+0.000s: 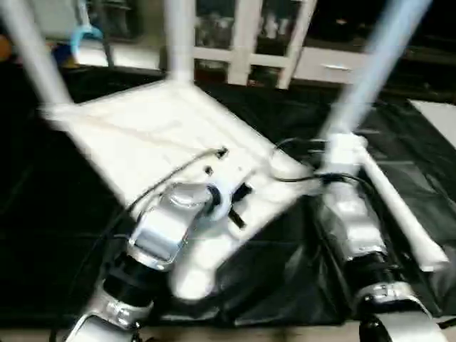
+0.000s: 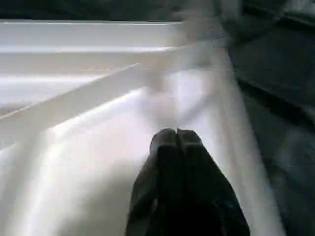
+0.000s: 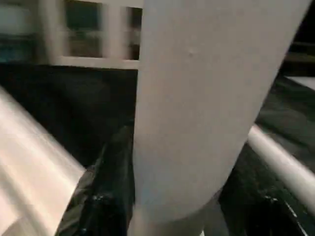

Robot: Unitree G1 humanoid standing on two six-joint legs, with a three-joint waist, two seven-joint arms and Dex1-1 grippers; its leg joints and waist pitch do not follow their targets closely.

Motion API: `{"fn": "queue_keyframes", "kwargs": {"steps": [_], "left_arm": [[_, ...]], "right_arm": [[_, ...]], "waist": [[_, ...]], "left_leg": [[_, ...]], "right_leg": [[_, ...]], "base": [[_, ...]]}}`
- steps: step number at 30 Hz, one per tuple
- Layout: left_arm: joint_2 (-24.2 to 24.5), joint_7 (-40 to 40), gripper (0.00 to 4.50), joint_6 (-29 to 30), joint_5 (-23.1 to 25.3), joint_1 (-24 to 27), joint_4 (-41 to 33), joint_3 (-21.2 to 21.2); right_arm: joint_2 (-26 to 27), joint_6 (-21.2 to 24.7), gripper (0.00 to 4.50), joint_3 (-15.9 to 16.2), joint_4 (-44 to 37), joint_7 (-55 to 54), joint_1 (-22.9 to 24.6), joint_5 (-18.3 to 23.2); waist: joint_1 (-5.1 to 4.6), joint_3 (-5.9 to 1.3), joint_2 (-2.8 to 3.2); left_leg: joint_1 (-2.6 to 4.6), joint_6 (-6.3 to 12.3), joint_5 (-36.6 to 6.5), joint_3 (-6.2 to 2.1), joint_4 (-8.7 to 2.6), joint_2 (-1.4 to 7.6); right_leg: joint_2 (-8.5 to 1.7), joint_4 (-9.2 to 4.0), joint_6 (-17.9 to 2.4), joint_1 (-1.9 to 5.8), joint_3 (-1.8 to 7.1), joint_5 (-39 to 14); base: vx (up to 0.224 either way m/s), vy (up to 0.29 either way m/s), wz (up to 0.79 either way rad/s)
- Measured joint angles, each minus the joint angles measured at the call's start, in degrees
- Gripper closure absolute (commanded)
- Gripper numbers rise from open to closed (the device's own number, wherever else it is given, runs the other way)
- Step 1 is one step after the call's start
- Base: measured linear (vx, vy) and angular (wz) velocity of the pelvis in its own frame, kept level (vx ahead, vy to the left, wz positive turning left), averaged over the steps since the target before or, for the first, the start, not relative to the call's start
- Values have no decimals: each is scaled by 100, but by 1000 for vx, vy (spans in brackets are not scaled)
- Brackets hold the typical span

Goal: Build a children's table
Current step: Pick table leg

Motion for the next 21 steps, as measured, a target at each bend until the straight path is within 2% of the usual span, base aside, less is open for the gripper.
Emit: {"fn": "queue_keyframes", "kwargs": {"steps": [4,11,14,17,19,21], "left_arm": [[-41,53,450,99,-26,-8,2,-42],[177,-133,450,105,-116,4,-89,-108],[223,-474,409,-115,-302,38,-305,-321],[119,-509,407,8,-413,100,-423,-436],[106,-508,374,57,-453,139,-425,-556],[113,-501,370,65,-460,152,-424,-605]], "right_arm": [[185,-140,266,-32,116,-377,-62,-21],[336,-151,266,-147,184,-416,-168,-53],[397,-150,266,-204,184,-377,-174,-41],[463,-147,266,-228,148,-337,-164,10],[499,-139,266,-282,106,-240,-148,79],[538,-53,266,-384,2,-120,-122,188]], "waist": [[-44,-9,-19],[-129,-3,-13],[-169,-7,-23],[-189,-11,-29],[-190,-10,-28],[-195,-10,-28]], "left_leg": [[-10,25,-14,8,31,-1],[-10,29,-18,-3,27,0],[-13,29,-18,-2,28,0],[-13,29,-18,0,28,1],[-13,29,-18,0,28,2],[-12,29,-18,-1,27,3]], "right_leg": [[17,-9,11,-3,48,5],[23,-8,19,-8,46,7],[23,-12,19,-8,48,7],[25,-13,20,-8,49,7],[28,-12,20,-10,49,7],[29,-12,20,-10,49,7]], "base": [[13,6,-2],[0,0,0],[0,0,0],[0,0,0],[0,0,0],[0,0,0]]}}
